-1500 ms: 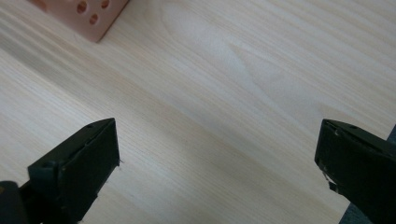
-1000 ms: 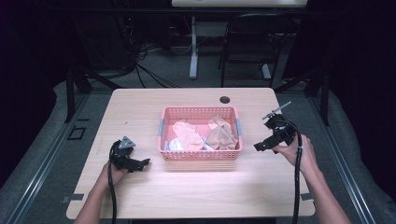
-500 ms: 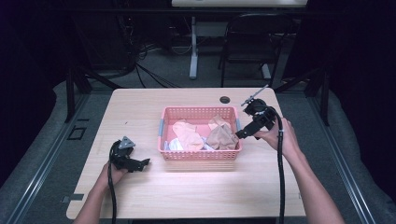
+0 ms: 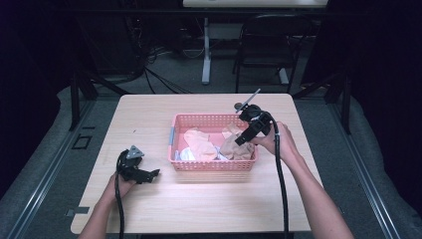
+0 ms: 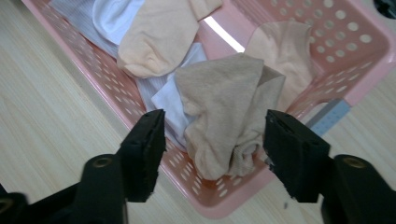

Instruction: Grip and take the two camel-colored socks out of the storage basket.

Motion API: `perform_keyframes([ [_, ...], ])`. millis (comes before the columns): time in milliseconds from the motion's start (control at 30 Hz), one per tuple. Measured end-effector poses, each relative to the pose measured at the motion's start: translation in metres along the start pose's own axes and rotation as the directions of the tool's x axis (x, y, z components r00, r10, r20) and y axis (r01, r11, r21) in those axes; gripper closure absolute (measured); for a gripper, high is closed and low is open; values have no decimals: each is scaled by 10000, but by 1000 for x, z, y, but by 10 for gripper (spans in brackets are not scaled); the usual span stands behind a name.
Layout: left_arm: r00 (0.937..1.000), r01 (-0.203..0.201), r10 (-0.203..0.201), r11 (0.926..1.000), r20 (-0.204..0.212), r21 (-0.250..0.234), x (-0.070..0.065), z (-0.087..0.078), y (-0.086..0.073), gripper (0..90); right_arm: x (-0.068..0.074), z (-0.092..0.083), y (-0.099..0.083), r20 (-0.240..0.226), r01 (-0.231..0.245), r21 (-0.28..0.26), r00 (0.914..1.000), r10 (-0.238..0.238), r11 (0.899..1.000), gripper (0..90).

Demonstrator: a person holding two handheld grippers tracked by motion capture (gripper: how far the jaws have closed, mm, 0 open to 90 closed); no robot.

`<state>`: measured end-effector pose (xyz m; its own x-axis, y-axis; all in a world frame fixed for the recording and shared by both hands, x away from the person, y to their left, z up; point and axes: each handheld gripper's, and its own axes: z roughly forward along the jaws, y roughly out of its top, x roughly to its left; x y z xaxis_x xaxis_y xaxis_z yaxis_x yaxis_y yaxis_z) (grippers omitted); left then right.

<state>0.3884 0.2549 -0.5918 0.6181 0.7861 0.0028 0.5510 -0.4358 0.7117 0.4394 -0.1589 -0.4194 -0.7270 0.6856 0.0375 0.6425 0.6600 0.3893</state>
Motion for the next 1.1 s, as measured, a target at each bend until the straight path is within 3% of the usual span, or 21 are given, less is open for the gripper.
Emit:
perform_keyframes([
  [167, 10000, -3, 3, 10000, 1, 2, 0, 0, 0, 0, 3, 15, 6, -41, -127, 485, 9999, 129, 9987, 474],
  [200, 10000, 1, -1, 10000, 2, 0, 0, 0, 0, 0, 4, 22, 9, -82, -127, 789, 9999, 134, 9968, 501],
  [400, 10000, -1, 1, 10000, 4, -1, 0, 0, 0, 0, 0, 38, 11, 15, -474, 1303, 9989, 476, 9903, 543],
  [467, 10000, -1, 1, 10000, 2, -4, 0, 0, 0, 0, 0, 42, 10, 80, -689, 1154, 9976, 684, 9909, 544],
  [600, 10000, -4, 4, 10000, 4, -1, 0, 0, 0, 0, -8, 48, 10, 371, -835, 1497, 9962, 788, 9852, 547],
  [767, 10000, -3, 3, 10000, 9, -2, 0, 0, 0, 0, -13, 58, 6, 221, -1022, 1676, 9948, 999, 9806, 554],
  [967, 10000, -4, 4, 10000, 9, -3, 0, 0, 0, 0, -8, 67, 9, 278, -918, 1650, 9957, 884, 9820, 564],
  [1100, 10000, -5, 5, 10000, 9, -3, 0, 0, 0, 0, -6, 75, 9, 375, -1074, 1856, 9941, 1021, 9767, 642],
])
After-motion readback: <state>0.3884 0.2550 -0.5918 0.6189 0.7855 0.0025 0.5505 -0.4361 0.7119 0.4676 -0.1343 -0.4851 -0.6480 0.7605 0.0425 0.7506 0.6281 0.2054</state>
